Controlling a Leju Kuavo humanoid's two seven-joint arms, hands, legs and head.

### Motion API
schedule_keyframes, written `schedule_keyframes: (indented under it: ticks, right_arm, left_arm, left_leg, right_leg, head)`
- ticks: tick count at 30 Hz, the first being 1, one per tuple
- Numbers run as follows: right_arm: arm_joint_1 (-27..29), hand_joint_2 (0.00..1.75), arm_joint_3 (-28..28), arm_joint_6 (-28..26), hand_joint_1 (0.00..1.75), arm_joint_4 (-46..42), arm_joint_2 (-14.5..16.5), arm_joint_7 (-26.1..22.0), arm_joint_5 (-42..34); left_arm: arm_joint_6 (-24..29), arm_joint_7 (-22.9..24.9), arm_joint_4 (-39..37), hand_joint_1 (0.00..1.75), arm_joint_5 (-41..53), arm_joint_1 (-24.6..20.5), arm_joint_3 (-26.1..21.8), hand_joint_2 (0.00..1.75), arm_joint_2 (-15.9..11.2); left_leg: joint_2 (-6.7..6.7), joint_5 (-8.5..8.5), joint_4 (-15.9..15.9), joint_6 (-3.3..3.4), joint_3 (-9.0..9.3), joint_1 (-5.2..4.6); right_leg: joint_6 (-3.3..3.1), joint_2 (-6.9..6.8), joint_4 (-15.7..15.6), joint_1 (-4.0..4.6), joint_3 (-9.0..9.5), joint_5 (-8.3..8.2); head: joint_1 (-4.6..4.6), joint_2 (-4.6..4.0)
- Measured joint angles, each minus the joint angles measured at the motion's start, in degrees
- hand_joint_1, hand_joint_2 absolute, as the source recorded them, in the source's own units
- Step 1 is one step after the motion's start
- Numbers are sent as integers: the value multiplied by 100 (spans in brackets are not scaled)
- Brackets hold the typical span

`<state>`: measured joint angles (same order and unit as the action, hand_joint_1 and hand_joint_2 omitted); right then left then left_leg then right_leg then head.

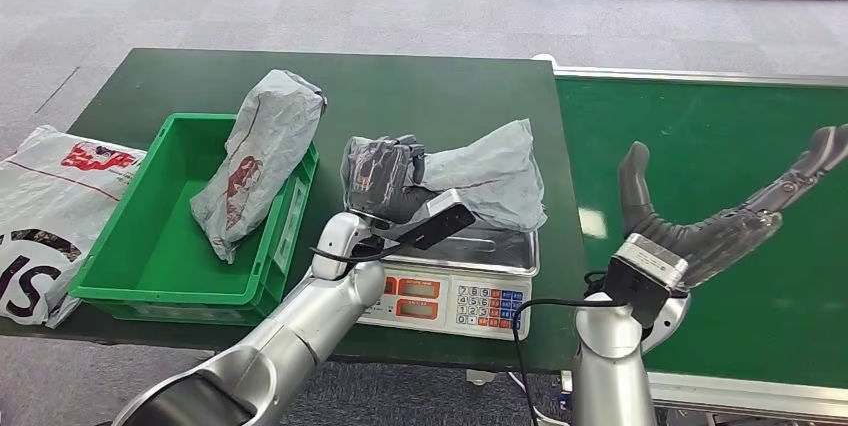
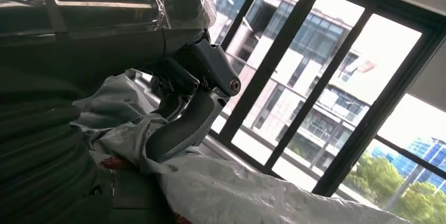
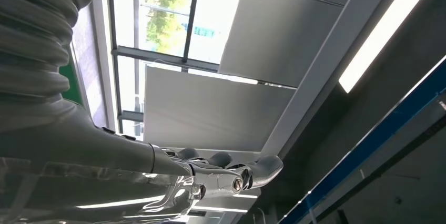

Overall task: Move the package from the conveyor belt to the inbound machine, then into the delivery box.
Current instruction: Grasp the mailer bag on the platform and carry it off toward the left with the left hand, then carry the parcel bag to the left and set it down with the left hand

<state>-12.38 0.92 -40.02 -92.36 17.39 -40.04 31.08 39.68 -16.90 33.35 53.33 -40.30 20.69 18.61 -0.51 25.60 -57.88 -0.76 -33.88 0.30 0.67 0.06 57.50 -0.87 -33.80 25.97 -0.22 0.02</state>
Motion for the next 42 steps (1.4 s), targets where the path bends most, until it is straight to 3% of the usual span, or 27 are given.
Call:
schedule_keyframes:
  ticks: [6, 11, 20, 23, 27, 31, 36, 42]
  right_arm:
    - [13, 175, -60, 0, 0, -22, -1, 0, -10]
    - [19, 175, -75, 0, 0, -33, -4, 0, -25]
    - [24, 175, -77, 0, 0, -36, -10, 0, -34]
    - [25, 175, -78, 0, 0, -37, -10, 0, -41]
    - [46, 175, -100, 0, 0, -69, -12, 0, -66]
    - [67, 175, -112, -1, 0, -119, -14, 0, -108]
    - [80, 175, -110, -1, 0, -151, -16, -1, -118]
    - [114, 175, -108, -2, 0, -181, -20, -2, -115]
  left_arm:
    - [2, 380, 1099, 175, 1888, 382, -826, 175, 34]
    - [2, 489, 2260, 175, 2933, 734, -1481, 175, 94]
    - [3, 589, 3448, 175, 3156, 987, -1907, 175, 130]
    - [3, 815, 3793, 175, 3199, 1063, -1963, 175, 95]
    - [3, 1258, 4274, 175, 3213, 1082, -2080, 175, -139]
    - [2, 1410, 4435, 175, 3204, 1030, -2420, 175, -472]
    - [2, 1726, 3970, 175, 3212, 885, -2998, 175, -878]
    - [2, 2579, 3082, 175, 3215, 812, -3271, 175, -1351]
  left_leg:
    - [11, 0, 0, 0, -2, 0]
    - [21, 1, 0, -1, -4, 0]
    - [20, 1, 0, -1, -7, 0]
    - [21, 1, 0, -1, -9, 1]
    - [22, 1, 1, -2, -9, 1]
    - [24, -1, 2, -6, -9, 5]
    - [28, -6, 2, -14, -9, 7]
    - [30, -8, 2, -15, -11, 7]
  right_leg:
    - [0, 9, 1, 0, -6, 0]
    - [0, 19, 2, 1, -13, 0]
    - [-1, 19, 2, 1, -14, -1]
    - [-1, 19, 2, 1, -15, -1]
    - [-2, 20, 3, 3, -17, -1]
    - [-4, 21, 4, 7, -20, -1]
    - [-12, 25, 5, 7, -25, -7]
    - [-17, 27, 5, 7, -28, -11]
  head:
    - [0, 0]
    - [0, 0]
    - [1, 0]
    - [0, 0]
    - [0, -1]
    - [0, 0]
    - [1, 0]
    - [1, 0]
